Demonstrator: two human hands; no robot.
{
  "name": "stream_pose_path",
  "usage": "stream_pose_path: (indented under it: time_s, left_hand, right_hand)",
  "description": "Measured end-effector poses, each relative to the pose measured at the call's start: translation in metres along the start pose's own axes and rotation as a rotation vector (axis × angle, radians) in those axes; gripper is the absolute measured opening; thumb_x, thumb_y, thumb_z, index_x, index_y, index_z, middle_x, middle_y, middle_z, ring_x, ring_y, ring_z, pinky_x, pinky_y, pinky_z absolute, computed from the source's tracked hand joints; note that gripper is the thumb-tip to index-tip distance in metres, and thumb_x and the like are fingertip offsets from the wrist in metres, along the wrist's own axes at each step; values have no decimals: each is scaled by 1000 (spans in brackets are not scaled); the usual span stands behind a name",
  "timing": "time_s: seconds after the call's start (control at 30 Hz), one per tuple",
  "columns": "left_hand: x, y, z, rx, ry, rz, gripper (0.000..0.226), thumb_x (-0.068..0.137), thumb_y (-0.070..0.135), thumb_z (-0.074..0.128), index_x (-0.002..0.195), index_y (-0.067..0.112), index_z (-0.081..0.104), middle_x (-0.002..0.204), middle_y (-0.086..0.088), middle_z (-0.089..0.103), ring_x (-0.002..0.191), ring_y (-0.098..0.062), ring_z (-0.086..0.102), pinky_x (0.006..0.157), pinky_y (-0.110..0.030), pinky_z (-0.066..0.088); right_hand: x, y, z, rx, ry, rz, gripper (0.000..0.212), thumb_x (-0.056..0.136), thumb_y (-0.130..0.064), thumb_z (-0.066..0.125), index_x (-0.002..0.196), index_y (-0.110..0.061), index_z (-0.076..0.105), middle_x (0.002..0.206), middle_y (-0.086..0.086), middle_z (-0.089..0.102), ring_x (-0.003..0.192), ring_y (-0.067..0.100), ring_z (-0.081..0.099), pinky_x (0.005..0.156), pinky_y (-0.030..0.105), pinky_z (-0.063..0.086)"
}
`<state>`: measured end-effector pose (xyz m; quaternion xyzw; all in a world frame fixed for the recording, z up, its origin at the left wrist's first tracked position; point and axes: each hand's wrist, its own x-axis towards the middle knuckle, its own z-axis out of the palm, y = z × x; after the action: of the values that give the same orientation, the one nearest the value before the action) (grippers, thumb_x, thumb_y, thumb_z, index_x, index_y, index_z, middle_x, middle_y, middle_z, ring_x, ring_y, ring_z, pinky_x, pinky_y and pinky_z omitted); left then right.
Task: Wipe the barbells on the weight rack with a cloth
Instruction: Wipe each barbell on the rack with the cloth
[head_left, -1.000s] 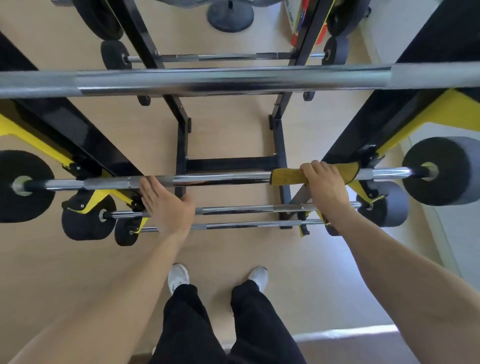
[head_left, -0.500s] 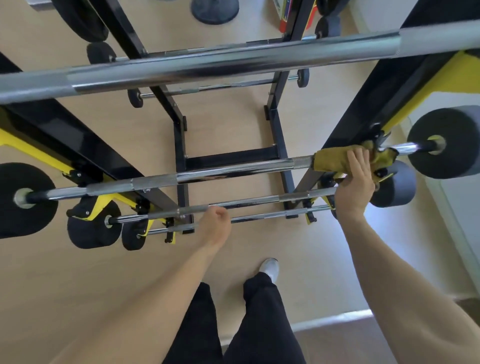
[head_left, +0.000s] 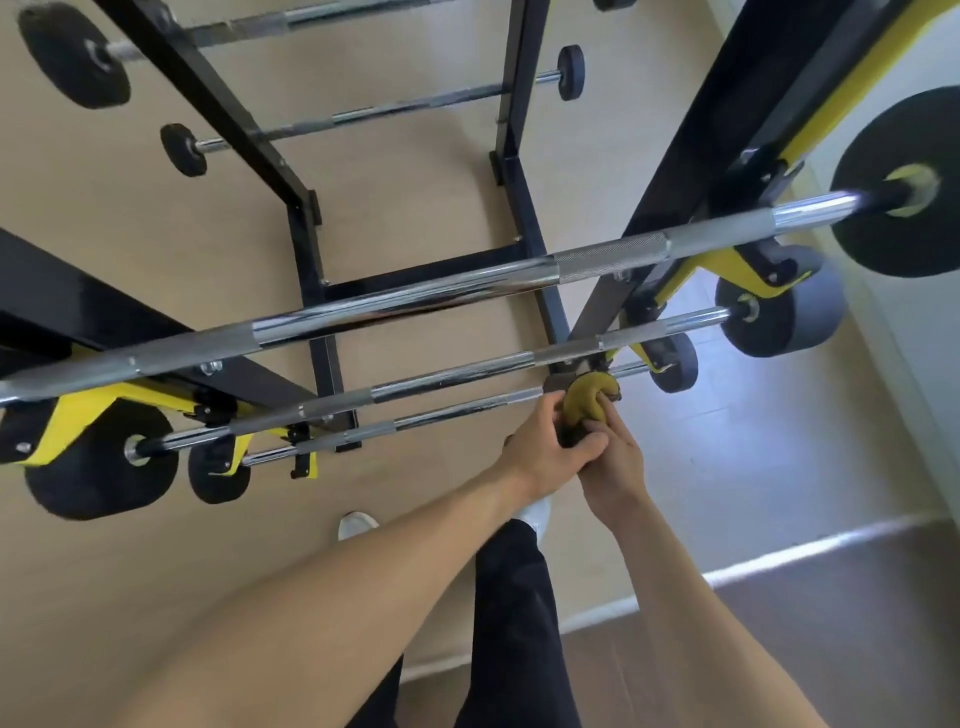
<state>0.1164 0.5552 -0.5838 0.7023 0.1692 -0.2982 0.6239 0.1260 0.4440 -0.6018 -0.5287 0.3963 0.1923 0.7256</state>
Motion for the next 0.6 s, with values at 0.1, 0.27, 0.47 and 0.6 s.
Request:
stream_pose_path:
  time_s: [0.1, 0.27, 0.47, 0.6]
  left_hand:
    - [24, -6, 11, 72, 69, 34, 49, 84, 39, 76, 124, 20, 57, 92, 10, 64, 85, -7, 63, 82, -28, 54]
    - [68, -2, 28, 202, 148, 166, 9, 90, 28, 69, 93, 20, 66, 90, -5, 66, 80, -14, 59, 74, -24, 43]
    - [99, 24, 52, -10, 234, 253, 11, 97, 22, 58, 96, 11, 60, 83, 0, 59, 74, -9, 54, 64, -13, 44]
    - [117, 11, 49, -122, 348, 215, 9, 93, 8, 60, 99, 1, 60, 71, 1, 56, 55, -2, 55, 51, -12, 43]
  right_hand:
    - [15, -3, -7, 133, -16, 48, 40, 95, -1, 46, 119, -21, 71, 100, 14, 71, 92, 28, 69, 77, 37, 58]
    - [52, -30, -32, 162, -94, 7, 51, 97, -3, 40, 139, -28, 57, 129, 10, 66, 116, 29, 64, 100, 44, 51]
    - [99, -76, -42, -79, -74, -459, 53, 93, -6, 45, 141, -27, 53, 135, -12, 60, 130, 19, 53, 102, 34, 47]
    - [135, -75, -41, -645, -146, -918, 69, 79, -1, 56, 142, -26, 47, 147, -13, 42, 136, 14, 40, 106, 34, 43]
